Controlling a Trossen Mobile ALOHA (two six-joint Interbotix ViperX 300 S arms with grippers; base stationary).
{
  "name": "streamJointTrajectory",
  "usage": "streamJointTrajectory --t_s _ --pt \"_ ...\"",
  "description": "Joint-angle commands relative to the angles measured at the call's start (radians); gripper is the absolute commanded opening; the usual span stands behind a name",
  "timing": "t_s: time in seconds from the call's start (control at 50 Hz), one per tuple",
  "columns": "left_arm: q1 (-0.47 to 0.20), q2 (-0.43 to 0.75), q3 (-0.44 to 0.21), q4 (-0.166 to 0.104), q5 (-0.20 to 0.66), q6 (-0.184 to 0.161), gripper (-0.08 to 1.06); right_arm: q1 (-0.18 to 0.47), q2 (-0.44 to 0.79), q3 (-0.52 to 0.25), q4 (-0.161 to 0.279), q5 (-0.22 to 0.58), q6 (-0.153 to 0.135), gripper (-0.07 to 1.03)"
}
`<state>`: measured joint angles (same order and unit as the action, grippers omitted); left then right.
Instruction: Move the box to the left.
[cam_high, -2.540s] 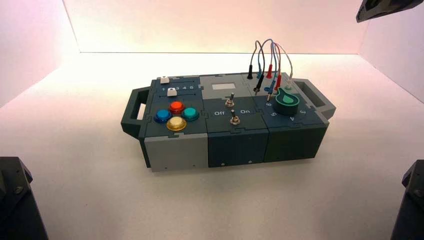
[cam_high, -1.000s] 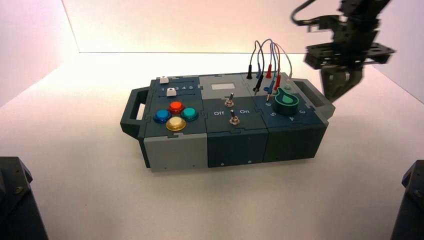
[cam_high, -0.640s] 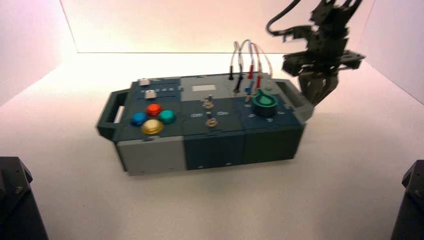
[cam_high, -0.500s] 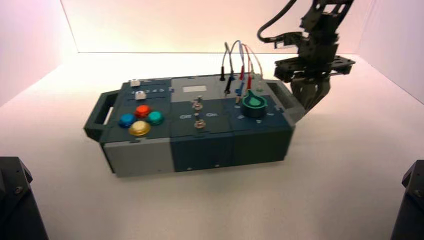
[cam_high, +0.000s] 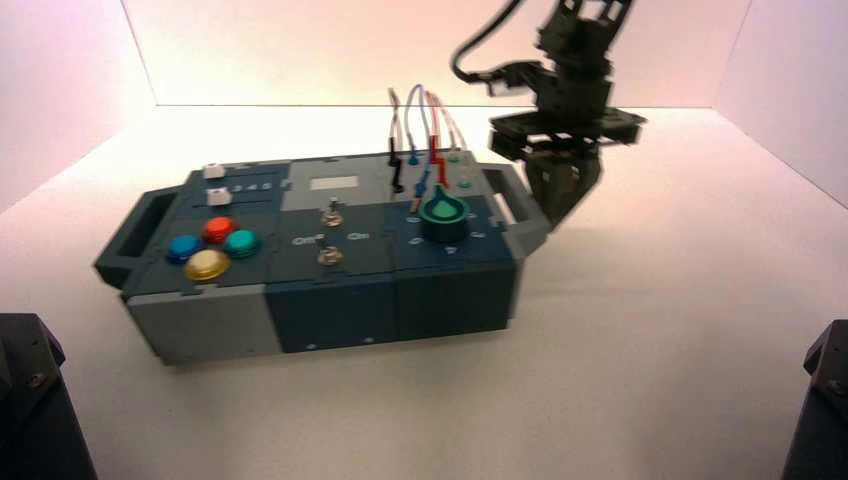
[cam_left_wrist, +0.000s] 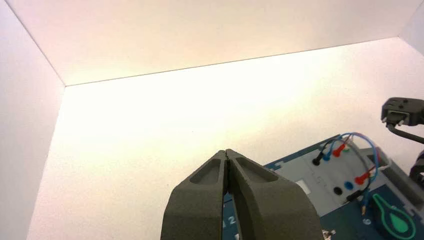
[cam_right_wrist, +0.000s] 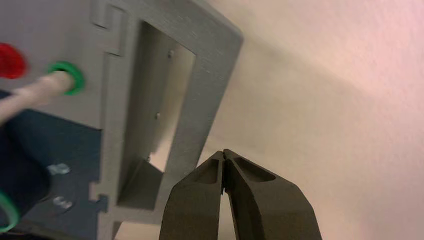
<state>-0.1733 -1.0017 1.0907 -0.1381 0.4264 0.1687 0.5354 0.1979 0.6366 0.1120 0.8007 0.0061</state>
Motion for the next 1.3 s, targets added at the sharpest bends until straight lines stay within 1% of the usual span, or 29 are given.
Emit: streamJointTrajectory --t_s 0.02,0.18,0.24,0.38,0.46,0.54,0.62,0.68,0.72,0.84,0.98,1.04,1.12,1.16,1.3 --pt "0.008 0.008 -0.020 0.000 -0.008 -0.002 -0.03 0.069 -0.006 -0.063 0.041 0.005 -0.003 -0.02" --pt "0.011 0.008 -0.020 0.002 -0.008 -0.002 -0.03 0.094 0.005 -0.087 0.052 0.014 -0.003 -0.03" --pt "0.020 0.009 -0.020 0.002 -0.008 -0.002 -0.03 0.117 0.018 -0.100 0.058 0.023 -0.003 -0.02" --pt "0.028 0.009 -0.020 0.002 -0.008 -0.002 -0.03 0.146 0.031 -0.114 0.072 0.021 -0.003 -0.02" --pt "0.031 0.009 -0.020 0.002 -0.006 -0.002 -0.03 0.161 0.037 -0.124 0.072 0.023 -0.005 -0.02" --pt "0.041 0.009 -0.018 0.002 -0.008 0.000 -0.03 0.161 0.037 -0.124 0.064 0.026 -0.009 -0.02" --pt "0.046 0.011 -0.018 0.002 -0.005 0.002 -0.03 0.147 0.023 -0.118 0.037 0.043 -0.009 -0.02" --pt "0.046 0.012 -0.018 0.003 -0.003 0.002 -0.03 0.127 -0.015 -0.110 -0.009 0.067 -0.005 -0.02" --pt "0.046 0.014 -0.018 0.005 0.000 0.002 -0.03 0.118 -0.046 -0.104 -0.023 0.069 -0.005 -0.02" --pt "0.048 0.021 -0.018 0.008 0.009 0.002 -0.03 0.112 -0.155 -0.083 -0.040 0.061 -0.005 -0.02" --pt "0.048 0.032 -0.017 0.008 0.021 0.011 -0.03 0.112 -0.302 -0.048 -0.041 0.046 -0.006 -0.02" --pt "0.046 0.035 -0.017 0.008 0.023 0.012 -0.03 0.117 -0.373 -0.025 -0.037 0.046 -0.006 -0.02" --pt "0.046 0.041 -0.017 0.009 0.023 0.012 -0.03 0.123 -0.433 0.000 -0.032 0.046 -0.006 -0.02" --pt "0.048 0.044 -0.017 0.009 0.023 0.012 -0.03 0.126 -0.462 0.014 -0.023 0.049 -0.006 -0.02" --pt "0.046 0.055 -0.014 0.008 0.023 0.012 -0.03 0.152 -0.571 0.075 0.060 0.054 -0.006 -0.02"
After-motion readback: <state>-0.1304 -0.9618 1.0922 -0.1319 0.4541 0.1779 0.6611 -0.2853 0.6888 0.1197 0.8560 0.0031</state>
